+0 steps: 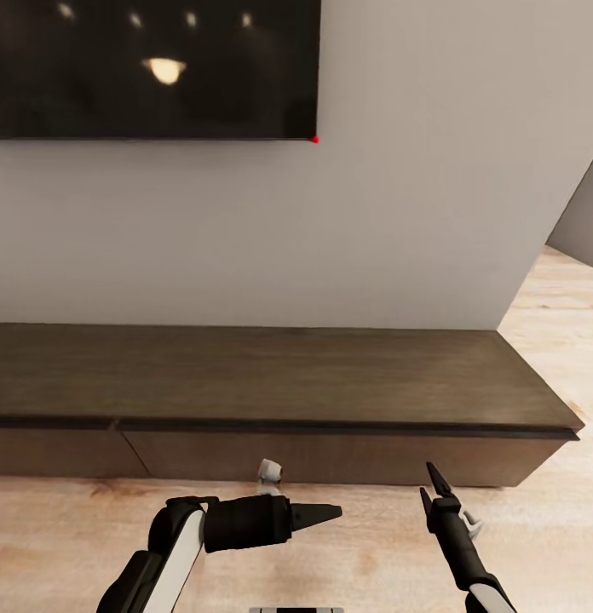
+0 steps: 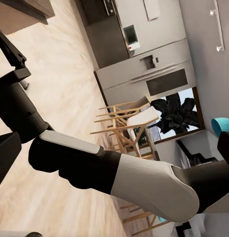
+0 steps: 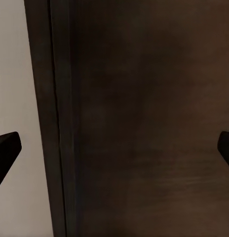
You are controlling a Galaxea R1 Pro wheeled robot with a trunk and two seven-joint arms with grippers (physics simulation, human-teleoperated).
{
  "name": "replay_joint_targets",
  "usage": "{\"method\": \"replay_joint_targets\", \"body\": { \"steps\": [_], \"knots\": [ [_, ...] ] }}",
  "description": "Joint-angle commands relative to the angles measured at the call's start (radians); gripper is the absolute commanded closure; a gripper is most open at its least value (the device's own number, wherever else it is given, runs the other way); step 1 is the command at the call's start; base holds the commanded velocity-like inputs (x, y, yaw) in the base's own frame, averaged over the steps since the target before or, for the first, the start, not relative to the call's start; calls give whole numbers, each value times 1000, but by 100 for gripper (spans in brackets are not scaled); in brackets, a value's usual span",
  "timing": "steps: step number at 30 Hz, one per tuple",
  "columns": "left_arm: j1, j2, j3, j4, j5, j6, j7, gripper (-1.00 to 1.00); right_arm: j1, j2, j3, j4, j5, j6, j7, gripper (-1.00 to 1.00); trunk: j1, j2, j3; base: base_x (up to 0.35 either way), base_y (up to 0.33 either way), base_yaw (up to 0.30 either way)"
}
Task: Place each of the two pumpkins and all three candles from the living room inside a cabinet in the living room (use any cabinet), then make sure every cabinet is closed, and position the cauldron so it is next to a table in the living room.
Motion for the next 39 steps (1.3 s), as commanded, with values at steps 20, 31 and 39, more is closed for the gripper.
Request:
{"method": "replay_joint_targets", "body": {
  "steps": [20, 31, 39],
  "knots": [
    [0, 0, 0, 0, 0, 4, -3, -100, -1, 0, 0, 1, -13, 10, 3, -100, 0, 0, -1, 109, 44, 0],
    [0, 0, 1, 0, 0, 3, -3, -100, 0, 0, 0, 1, -12, 10, 3, -100, 0, 0, -1, 53, 16, 0],
    [0, 0, 1, 0, 0, 3, -3, -100, -1, 0, 0, 1, -13, 10, 3, -100, 0, 0, -1, 2, 1, 0]
  ]
}}
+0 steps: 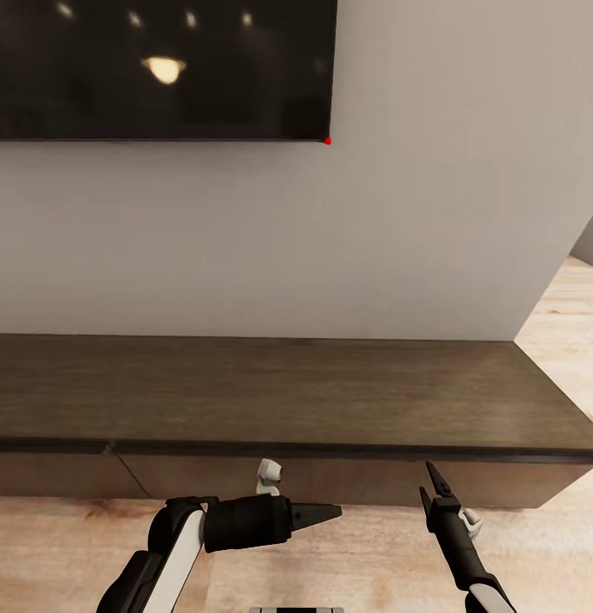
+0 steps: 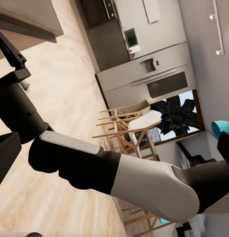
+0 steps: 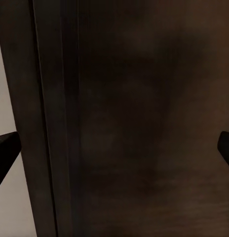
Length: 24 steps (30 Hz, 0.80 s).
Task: Place each of the two pumpkins and all three candles from the living room inside a cabinet in the living room (use any cabinet), then make sure every cabinet is closed, and position the cauldron so it is next to a table in the living room.
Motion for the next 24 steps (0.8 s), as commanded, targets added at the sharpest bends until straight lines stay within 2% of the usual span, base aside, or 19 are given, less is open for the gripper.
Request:
{"method": "replay_joint_targets", "body": {
  "steps": [1, 7, 24],
  "knots": [
    [0, 0, 1, 0, 0, 4, -2, -100, 0, 0, 0, 1, -11, 10, 3, -100, 0, 0, -1, 0, 0, 0],
    [0, 0, 15, 0, 0, 4, -2, -100, 0, 0, 0, 1, -11, 10, 3, -100, 0, 0, -1, 0, 0, 0],
    [0, 0, 19, 0, 0, 4, -2, -100, 0, 0, 0, 1, -9, 10, 3, -100, 0, 0, -1, 0, 0, 0]
  ]
}}
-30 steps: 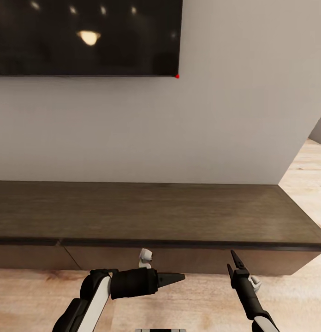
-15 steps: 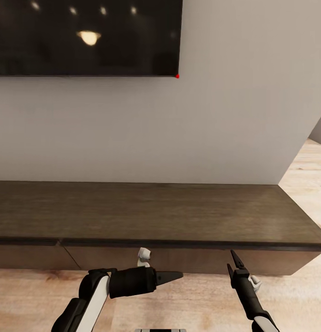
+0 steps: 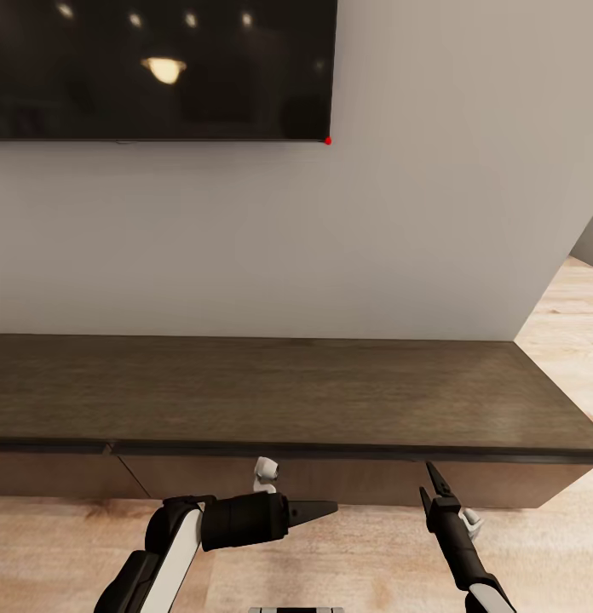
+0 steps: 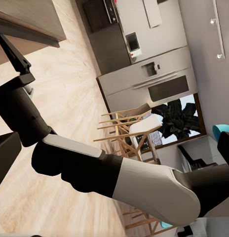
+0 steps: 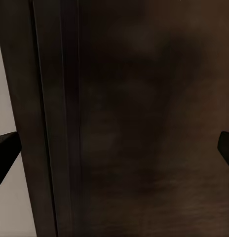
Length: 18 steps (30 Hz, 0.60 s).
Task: Place each of the two pumpkins and all three candles from the living room inside a cabinet in the living room (use any cabinet), then make sure every cabinet is closed, and position the cauldron so it is next to a table in the living room.
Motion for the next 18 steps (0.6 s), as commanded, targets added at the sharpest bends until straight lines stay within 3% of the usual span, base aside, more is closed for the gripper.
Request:
{"method": "replay_joint_targets", "body": {
  "steps": [1, 18],
  "knots": [
    [-1, 0, 0, 0, 0, 4, -2, -100, -1, 0, 0, 1, -11, 11, 3, -100, 0, 0, -1, 0, 0, 0],
    [-1, 0, 0, 0, 0, 4, -3, -100, -1, 0, 0, 1, -10, 10, 3, -100, 0, 0, -1, 0, 0, 0]
  ]
}}
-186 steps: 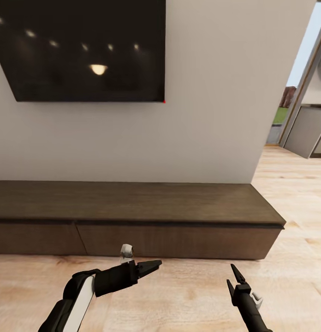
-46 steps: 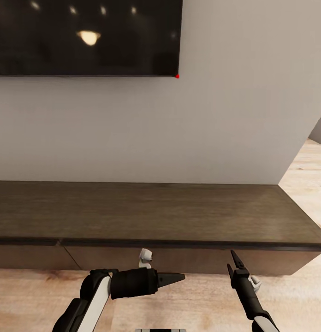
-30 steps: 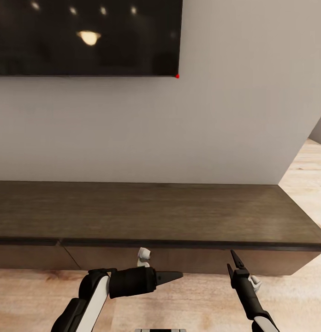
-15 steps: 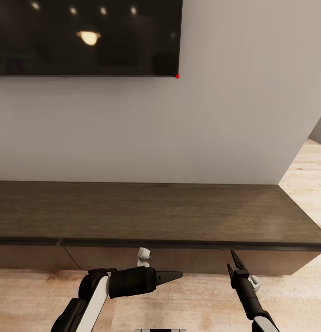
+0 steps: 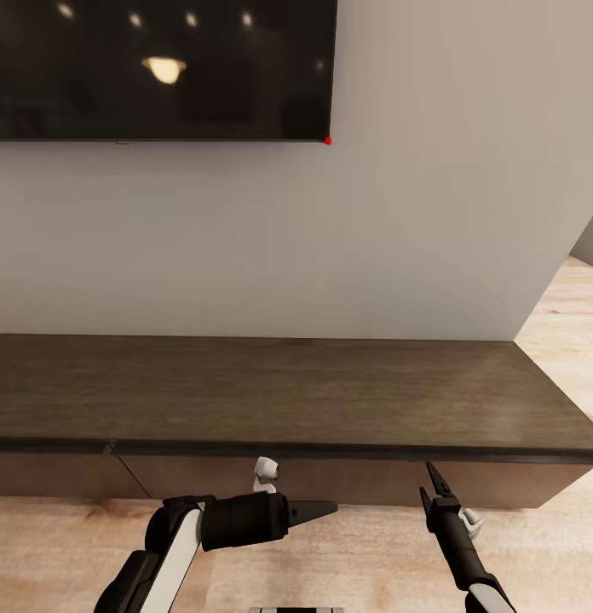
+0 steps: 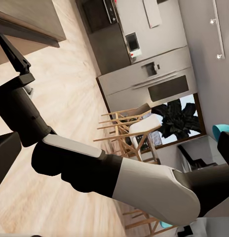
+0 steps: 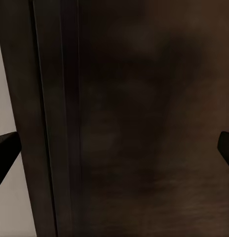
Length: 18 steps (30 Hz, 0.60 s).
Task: Place each of the two pumpkins and all three candles from the living room inside a cabinet in the living room (use any cabinet), then make sure every cabinet is closed, and position the cauldron so it is next to a table in the living room.
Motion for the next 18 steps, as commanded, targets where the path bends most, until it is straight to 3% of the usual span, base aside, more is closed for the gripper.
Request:
{"method": "replay_joint_targets", "body": {
  "steps": [1, 6, 18],
  "knots": [
    [0, 0, 0, 0, 0, 4, -2, -100, 0, 0, 0, 1, -10, 10, 3, -100, 0, 0, -1, 0, 0, 0],
    [0, 0, 0, -1, 0, 4, -3, -100, 0, 0, 0, 1, -12, 11, 3, -100, -2, 1, 19, 0, 0, 0],
    [0, 0, 0, -1, 0, 4, -2, -100, 0, 0, 0, 1, -12, 11, 3, -100, -5, 2, 38, 0, 0, 0]
  ]
}}
